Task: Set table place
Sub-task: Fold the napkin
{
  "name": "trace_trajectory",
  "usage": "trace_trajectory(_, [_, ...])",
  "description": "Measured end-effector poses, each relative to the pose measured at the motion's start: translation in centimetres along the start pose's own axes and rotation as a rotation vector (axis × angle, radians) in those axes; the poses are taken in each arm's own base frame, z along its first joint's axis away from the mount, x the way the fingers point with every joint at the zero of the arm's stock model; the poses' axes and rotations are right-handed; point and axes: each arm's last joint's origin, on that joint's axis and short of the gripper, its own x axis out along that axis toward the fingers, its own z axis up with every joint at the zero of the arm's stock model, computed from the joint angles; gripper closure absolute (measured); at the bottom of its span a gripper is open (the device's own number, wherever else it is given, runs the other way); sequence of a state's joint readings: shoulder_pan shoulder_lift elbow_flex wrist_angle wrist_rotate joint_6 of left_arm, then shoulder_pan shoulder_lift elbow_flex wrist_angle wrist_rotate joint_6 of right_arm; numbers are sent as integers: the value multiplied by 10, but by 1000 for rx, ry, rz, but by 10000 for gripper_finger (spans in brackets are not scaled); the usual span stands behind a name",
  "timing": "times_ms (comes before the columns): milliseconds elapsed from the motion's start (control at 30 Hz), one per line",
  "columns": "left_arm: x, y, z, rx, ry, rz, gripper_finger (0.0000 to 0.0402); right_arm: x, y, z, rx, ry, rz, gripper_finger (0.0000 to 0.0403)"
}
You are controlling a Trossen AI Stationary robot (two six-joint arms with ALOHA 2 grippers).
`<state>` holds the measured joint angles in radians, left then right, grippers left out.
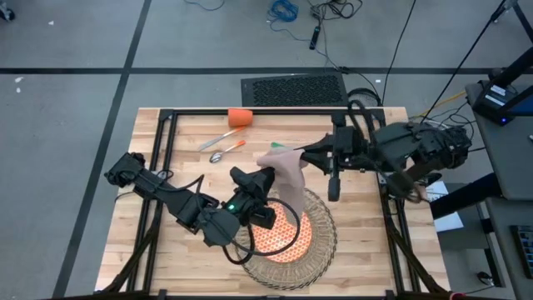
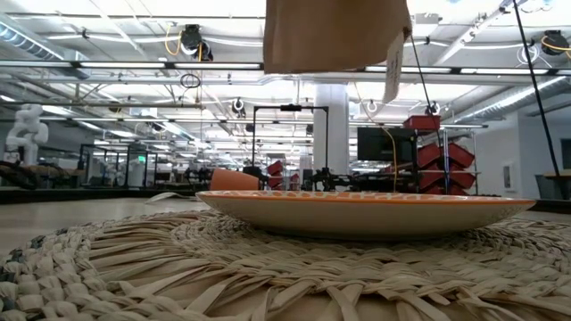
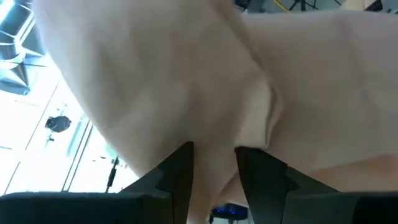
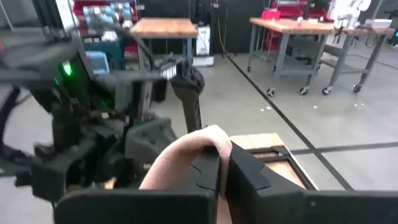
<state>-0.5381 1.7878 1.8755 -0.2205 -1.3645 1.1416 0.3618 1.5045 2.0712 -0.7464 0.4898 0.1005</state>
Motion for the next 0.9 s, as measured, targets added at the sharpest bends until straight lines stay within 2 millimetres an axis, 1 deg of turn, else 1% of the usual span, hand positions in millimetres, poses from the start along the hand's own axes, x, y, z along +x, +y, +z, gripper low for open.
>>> trace_trajectory(167, [0,0,0,4,-2,0,293,6,3,-6,-6,44,12,403])
trace_trajectory(433, [2,0,0,-7,3,0,293,7,4,-5,0,37,15,403])
trace_trajectory(667, [-17,-7,0,24,-9,-15,293,3,2,-1,-6,-1,17,403])
trace_trajectory(900, [-19,-9,-1,1,0,-13,293,2,3,8,6,-77,35,403])
